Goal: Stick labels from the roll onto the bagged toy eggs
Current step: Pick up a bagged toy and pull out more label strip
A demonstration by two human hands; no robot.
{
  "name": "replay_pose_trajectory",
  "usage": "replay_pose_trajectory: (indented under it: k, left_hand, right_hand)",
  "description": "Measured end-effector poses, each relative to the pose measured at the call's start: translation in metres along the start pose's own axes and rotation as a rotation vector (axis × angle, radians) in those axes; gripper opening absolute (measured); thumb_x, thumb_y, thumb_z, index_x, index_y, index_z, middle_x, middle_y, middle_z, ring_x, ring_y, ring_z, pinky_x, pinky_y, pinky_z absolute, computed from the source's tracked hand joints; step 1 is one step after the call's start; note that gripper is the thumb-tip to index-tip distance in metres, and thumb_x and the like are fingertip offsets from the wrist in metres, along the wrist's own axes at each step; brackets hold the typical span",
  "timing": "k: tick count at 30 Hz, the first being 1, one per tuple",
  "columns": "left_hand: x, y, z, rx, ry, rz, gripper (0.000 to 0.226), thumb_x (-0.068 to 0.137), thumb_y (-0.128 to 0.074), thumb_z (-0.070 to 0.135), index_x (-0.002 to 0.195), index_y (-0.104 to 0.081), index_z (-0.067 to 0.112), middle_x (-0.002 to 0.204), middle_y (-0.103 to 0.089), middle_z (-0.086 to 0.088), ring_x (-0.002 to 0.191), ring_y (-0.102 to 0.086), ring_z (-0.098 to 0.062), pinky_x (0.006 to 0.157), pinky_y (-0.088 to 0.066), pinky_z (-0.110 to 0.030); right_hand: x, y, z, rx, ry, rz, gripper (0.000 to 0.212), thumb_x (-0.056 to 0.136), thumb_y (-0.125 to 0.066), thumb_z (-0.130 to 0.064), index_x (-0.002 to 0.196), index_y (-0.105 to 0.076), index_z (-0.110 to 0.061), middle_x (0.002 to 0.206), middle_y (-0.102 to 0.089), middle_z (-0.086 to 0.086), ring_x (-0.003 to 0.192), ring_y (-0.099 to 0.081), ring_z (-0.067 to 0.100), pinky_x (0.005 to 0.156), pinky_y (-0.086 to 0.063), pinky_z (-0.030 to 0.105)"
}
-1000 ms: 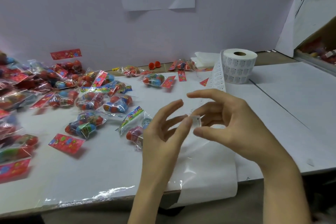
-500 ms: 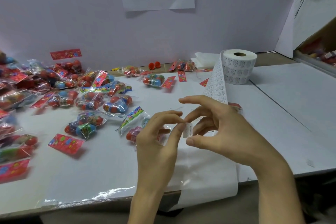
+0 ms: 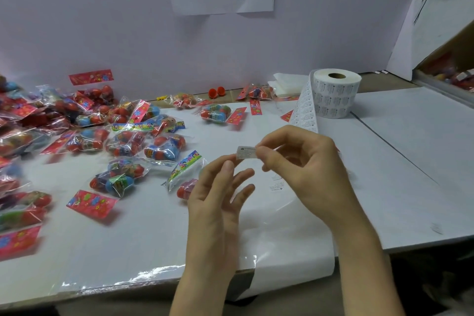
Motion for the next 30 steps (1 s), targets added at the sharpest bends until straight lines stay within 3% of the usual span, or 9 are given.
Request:
replay_pose_trajectory:
  k: [4, 7, 11, 14, 19, 22, 25, 27, 30]
  left_hand:
    - [-0.001, -0.001, 0.003, 0.105, -0.037, -0.017, 0.037, 0.076, -0.071, 0.036, 0.108, -0.076, 0.019, 0.115, -0.077, -0.005, 0.096, -0.076, -0.021, 0.072, -0.059, -0.024]
    - [-0.006, 0.002, 0.013, 0.465, -0.267, 0.062, 0.026, 0.087, -0.066, 0.037, 0.109, -0.077, 0.028, 0.108, -0.078, 0.006, 0.098, -0.075, -0.018, 0.079, -0.059, -0.023]
    - [-0.014, -0.002, 0.025, 0.821, -0.475, 0.045, 0.041, 0.084, -0.067, 0.047, 0.123, -0.067, 0.033, 0.117, -0.070, 0.023, 0.104, -0.069, -0.002, 0.085, -0.057, -0.016]
    - [-0.013, -0.004, 0.028, 0.974, -0.529, -0.027, 0.031, 0.082, -0.071, 0.046, 0.104, -0.076, 0.026, 0.107, -0.072, 0.019, 0.105, -0.068, -0.007, 0.086, -0.059, -0.023]
    - [-0.012, -0.002, 0.026, 0.861, -0.470, -0.031, 0.005, 0.086, -0.079, 0.029, 0.088, -0.080, 0.025, 0.089, -0.076, 0.011, 0.094, -0.072, -0.014, 0.077, -0.057, -0.021]
    - [-0.011, 0.001, 0.022, 0.623, -0.331, 0.020, 0.010, 0.080, -0.080, 0.036, 0.088, -0.082, 0.029, 0.088, -0.078, 0.006, 0.089, -0.074, -0.016, 0.076, -0.057, -0.020]
    - [-0.010, 0.003, 0.020, 0.477, -0.257, 0.035, 0.026, 0.076, -0.074, 0.041, 0.101, -0.081, 0.039, 0.098, -0.080, 0.005, 0.091, -0.075, -0.017, 0.074, -0.057, -0.018]
    - [-0.009, 0.001, 0.019, 0.452, -0.230, -0.010, 0.029, 0.080, -0.071, 0.038, 0.108, -0.079, 0.041, 0.106, -0.080, 0.005, 0.091, -0.074, -0.017, 0.074, -0.057, -0.020]
    - [-0.009, -0.001, 0.019, 0.447, -0.211, -0.049, 0.029, 0.083, -0.073, 0.039, 0.111, -0.078, 0.043, 0.110, -0.079, 0.005, 0.091, -0.074, -0.017, 0.073, -0.057, -0.021]
  right_hand:
    - [0.000, 0.002, -0.001, -0.005, 0.028, 0.039, 0.013, 0.093, -0.073, -0.015, 0.085, -0.070, -0.025, 0.081, -0.072, -0.010, 0.081, -0.072, 0.017, 0.076, -0.057, 0.028]
    - [-0.001, 0.002, -0.002, -0.112, 0.031, -0.016, 0.012, 0.091, -0.072, -0.015, 0.082, -0.069, -0.023, 0.078, -0.071, -0.010, 0.082, -0.071, 0.015, 0.078, -0.058, 0.030]
    - [-0.004, 0.000, -0.001, -0.218, -0.010, -0.131, 0.013, 0.091, -0.074, -0.015, 0.082, -0.068, -0.024, 0.078, -0.071, -0.012, 0.082, -0.070, 0.011, 0.076, -0.056, 0.025]
    - [-0.006, -0.001, -0.002, -0.277, -0.010, -0.190, 0.012, 0.091, -0.073, -0.019, 0.084, -0.069, -0.028, 0.081, -0.071, -0.017, 0.084, -0.070, 0.008, 0.075, -0.055, 0.019]
    - [-0.005, -0.003, -0.004, -0.256, 0.011, -0.097, 0.013, 0.090, -0.076, -0.022, 0.094, -0.069, -0.033, 0.088, -0.071, -0.019, 0.085, -0.070, 0.008, 0.073, -0.057, 0.022]
    - [-0.002, -0.007, -0.001, -0.148, -0.019, -0.009, 0.031, 0.088, -0.078, -0.028, 0.114, -0.063, -0.038, 0.097, -0.070, -0.016, 0.087, -0.070, 0.010, 0.073, -0.057, 0.021]
    - [0.002, -0.010, 0.004, -0.065, -0.090, 0.043, 0.020, 0.088, -0.078, -0.032, 0.106, -0.068, -0.033, 0.093, -0.072, -0.013, 0.082, -0.071, 0.011, 0.072, -0.058, 0.023]
    - [0.003, -0.013, 0.008, -0.003, -0.118, 0.040, 0.007, 0.090, -0.076, -0.025, 0.096, -0.072, -0.026, 0.088, -0.074, -0.011, 0.078, -0.072, 0.012, 0.072, -0.057, 0.024]
    - [0.003, -0.014, 0.009, 0.086, -0.116, 0.064, 0.005, 0.091, -0.075, -0.017, 0.090, -0.073, -0.021, 0.084, -0.075, -0.007, 0.072, -0.071, 0.014, 0.069, -0.053, 0.020]
Point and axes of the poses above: each hand's wrist, its own x-axis towards the middle knuckle, its own y-axis out of the back of the hand, z = x × y, the point moved 5 cm from there along x, towards the middle knuckle
